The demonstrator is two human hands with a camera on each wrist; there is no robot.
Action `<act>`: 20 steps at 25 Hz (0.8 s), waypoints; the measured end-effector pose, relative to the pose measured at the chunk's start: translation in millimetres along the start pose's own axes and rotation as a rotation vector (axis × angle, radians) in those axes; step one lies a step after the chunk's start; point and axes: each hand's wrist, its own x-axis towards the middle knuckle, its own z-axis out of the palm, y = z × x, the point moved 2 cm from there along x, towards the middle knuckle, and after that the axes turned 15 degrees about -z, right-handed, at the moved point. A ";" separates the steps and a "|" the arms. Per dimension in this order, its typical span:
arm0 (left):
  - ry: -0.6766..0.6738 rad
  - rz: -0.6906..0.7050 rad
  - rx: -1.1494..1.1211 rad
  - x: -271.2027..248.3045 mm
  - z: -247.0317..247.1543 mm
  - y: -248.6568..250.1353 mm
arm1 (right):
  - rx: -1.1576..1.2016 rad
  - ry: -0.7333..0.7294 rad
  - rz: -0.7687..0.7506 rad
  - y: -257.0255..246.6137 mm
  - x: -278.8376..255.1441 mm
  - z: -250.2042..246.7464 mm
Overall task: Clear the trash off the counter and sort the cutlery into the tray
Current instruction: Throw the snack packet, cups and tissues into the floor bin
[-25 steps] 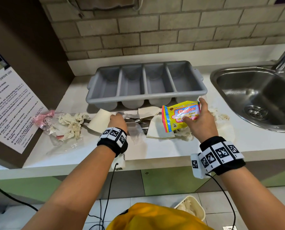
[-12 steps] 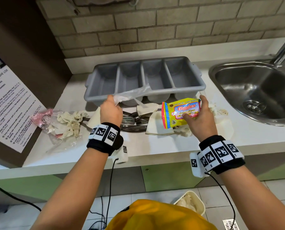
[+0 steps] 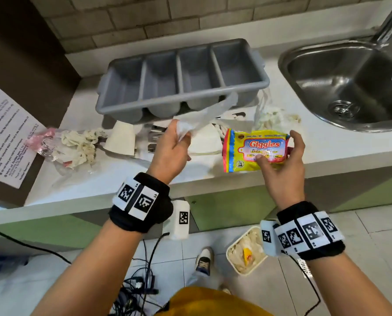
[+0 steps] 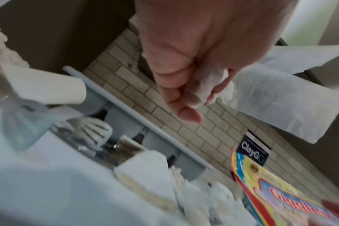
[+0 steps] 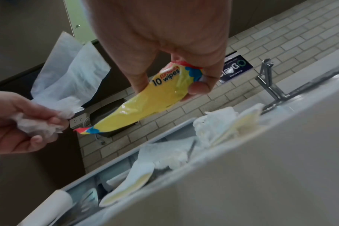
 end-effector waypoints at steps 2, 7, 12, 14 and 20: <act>-0.100 -0.038 0.037 -16.4 26.0 -19.5 | 0.019 0.042 -0.003 13.9 -26.5 -13.2; -0.334 -0.208 0.200 -41.0 97.3 -96.1 | -0.043 0.092 0.134 69.2 -95.7 -34.6; -0.484 -0.434 0.479 -30.9 177.3 -211.3 | -0.141 0.079 0.437 178.0 -165.8 -37.2; -0.512 -0.617 0.575 -19.0 207.7 -261.6 | -0.224 0.163 0.603 228.1 -198.6 -40.0; -0.621 -0.881 0.769 5.5 288.0 -388.1 | -0.353 0.232 0.837 351.6 -276.0 -23.4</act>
